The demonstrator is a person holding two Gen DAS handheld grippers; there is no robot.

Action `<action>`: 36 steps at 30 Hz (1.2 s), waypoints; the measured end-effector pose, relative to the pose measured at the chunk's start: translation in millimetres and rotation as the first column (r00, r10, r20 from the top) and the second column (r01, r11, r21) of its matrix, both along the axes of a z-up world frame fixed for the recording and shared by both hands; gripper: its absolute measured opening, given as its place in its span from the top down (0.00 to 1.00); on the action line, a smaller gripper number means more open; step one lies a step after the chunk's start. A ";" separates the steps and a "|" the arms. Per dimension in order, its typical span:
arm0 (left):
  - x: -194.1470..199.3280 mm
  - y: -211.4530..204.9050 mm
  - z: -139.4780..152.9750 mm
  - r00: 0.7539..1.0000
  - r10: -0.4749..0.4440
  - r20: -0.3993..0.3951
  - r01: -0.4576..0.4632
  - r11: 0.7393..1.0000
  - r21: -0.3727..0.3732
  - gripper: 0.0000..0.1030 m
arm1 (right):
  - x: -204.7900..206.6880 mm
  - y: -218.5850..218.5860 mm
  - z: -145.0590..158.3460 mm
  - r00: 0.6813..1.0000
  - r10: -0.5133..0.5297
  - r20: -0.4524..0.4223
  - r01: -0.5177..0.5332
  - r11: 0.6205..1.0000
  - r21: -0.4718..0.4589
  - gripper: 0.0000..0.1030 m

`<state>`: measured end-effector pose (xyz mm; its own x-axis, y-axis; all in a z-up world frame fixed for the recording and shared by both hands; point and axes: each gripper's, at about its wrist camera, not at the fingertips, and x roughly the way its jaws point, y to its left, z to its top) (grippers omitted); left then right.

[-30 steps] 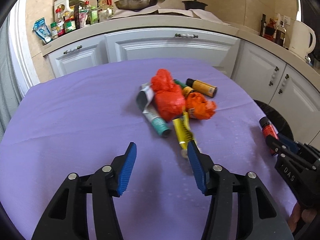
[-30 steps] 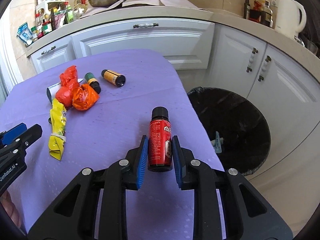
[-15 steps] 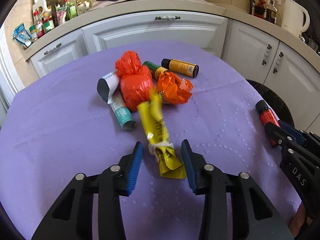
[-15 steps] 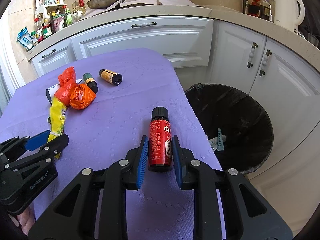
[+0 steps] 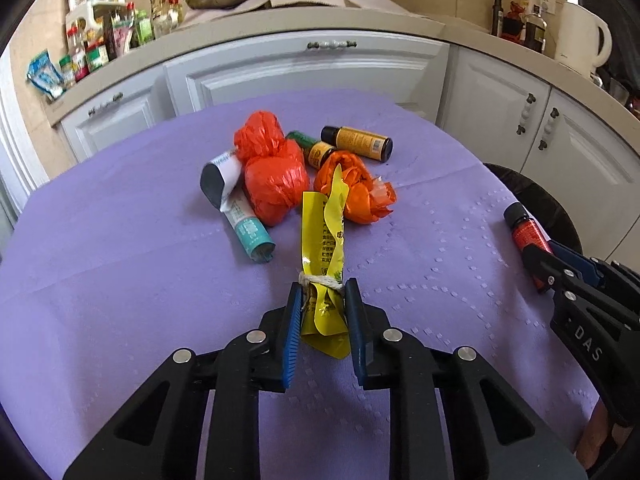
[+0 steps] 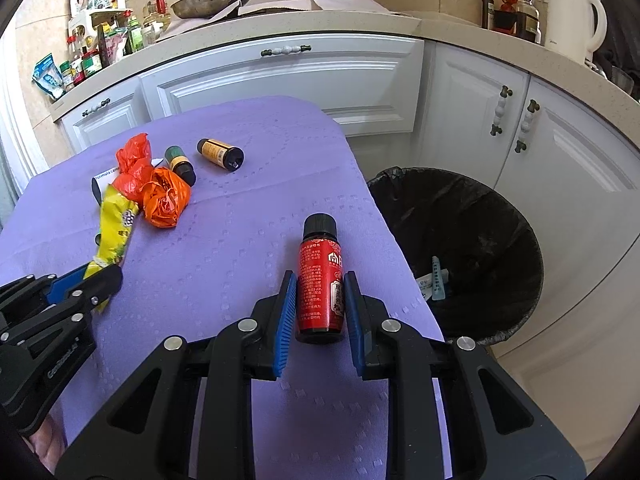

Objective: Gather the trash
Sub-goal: 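Carry the red bottle and yellow wrapper over the black bin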

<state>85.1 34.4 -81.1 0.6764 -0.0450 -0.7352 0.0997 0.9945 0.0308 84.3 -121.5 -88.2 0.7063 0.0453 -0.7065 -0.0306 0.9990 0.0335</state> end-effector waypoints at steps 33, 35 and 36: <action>39.4 -105.6 44.0 0.962 -0.214 0.168 0.217 0.976 -0.001 0.79 | 14.1 -123.0 44.4 0.949 -0.285 0.138 0.293 0.955 -0.046 0.77; 45.2 -115.4 43.4 0.960 -0.224 0.168 0.226 0.974 0.004 0.79 | 17.2 -130.6 44.0 0.945 -0.296 0.141 0.305 0.951 -0.045 0.77; 48.8 -120.7 42.8 0.959 -0.228 0.168 0.230 0.973 0.007 0.79 | 18.6 -133.4 43.6 0.943 -0.300 0.141 0.309 0.950 -0.044 0.77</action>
